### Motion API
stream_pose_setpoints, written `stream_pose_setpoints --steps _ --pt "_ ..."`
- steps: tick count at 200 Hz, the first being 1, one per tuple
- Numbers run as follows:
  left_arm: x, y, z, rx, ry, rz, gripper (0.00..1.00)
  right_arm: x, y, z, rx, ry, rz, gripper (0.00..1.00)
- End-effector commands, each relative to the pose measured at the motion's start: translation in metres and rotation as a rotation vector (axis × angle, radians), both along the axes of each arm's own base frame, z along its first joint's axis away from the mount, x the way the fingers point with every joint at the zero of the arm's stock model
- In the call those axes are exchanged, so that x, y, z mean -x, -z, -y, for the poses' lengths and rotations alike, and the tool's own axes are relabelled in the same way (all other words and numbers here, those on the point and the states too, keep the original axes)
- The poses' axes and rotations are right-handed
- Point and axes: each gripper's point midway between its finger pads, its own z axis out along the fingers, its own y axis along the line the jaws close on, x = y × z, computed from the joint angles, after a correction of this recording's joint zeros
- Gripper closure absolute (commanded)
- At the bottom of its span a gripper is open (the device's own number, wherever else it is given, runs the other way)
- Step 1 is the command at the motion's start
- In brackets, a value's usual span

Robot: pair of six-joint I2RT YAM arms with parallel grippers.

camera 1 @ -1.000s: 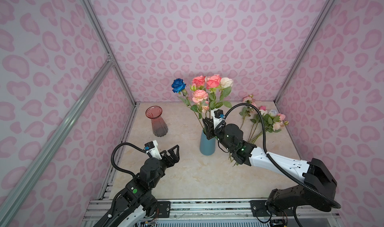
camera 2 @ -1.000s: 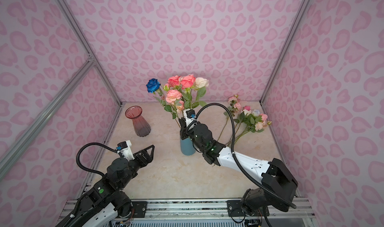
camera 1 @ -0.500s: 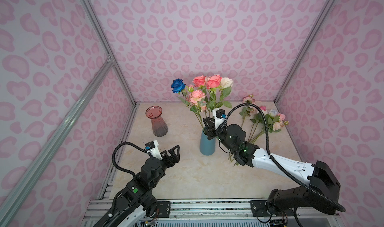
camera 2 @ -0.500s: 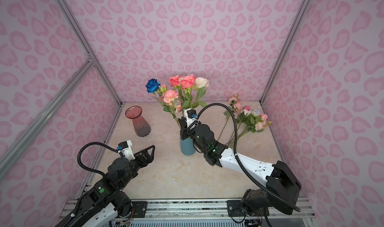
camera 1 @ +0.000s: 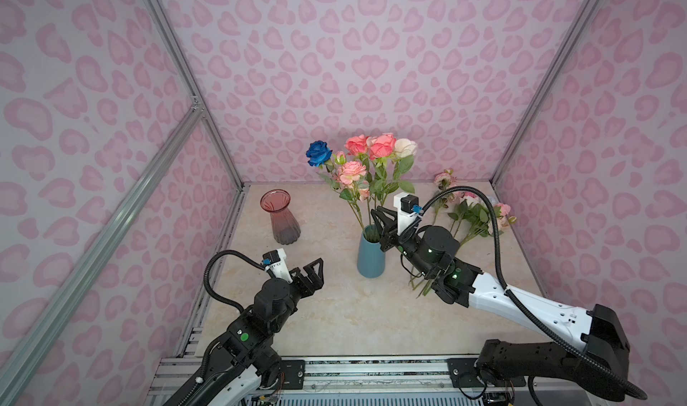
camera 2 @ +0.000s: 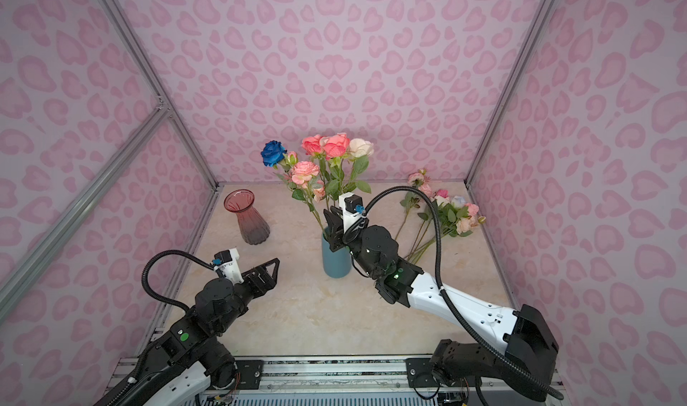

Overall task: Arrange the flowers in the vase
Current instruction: 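Move the open right gripper back down to the flower bunch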

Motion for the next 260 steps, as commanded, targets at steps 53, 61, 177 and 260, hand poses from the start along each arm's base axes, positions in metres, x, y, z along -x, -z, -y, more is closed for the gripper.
stream_pose_setpoints --steps 53,61,177,260 --pt "-0.011 -0.006 0.032 -0.014 0.122 -0.002 0.04 -0.012 0.006 0.071 0.11 0.312 0.02 0.79" --pt "-0.012 -0.005 0.036 -0.018 0.139 -0.011 0.04 -0.018 0.011 0.084 0.094 0.353 -0.002 0.8" --pt "-0.013 0.019 0.07 -0.027 0.277 -0.117 0.04 -0.085 0.14 0.25 -0.161 0.783 -0.516 0.84" --pt "-0.015 0.024 0.073 -0.048 0.289 -0.128 0.04 -0.104 0.16 0.204 -0.119 0.578 -0.674 0.74"
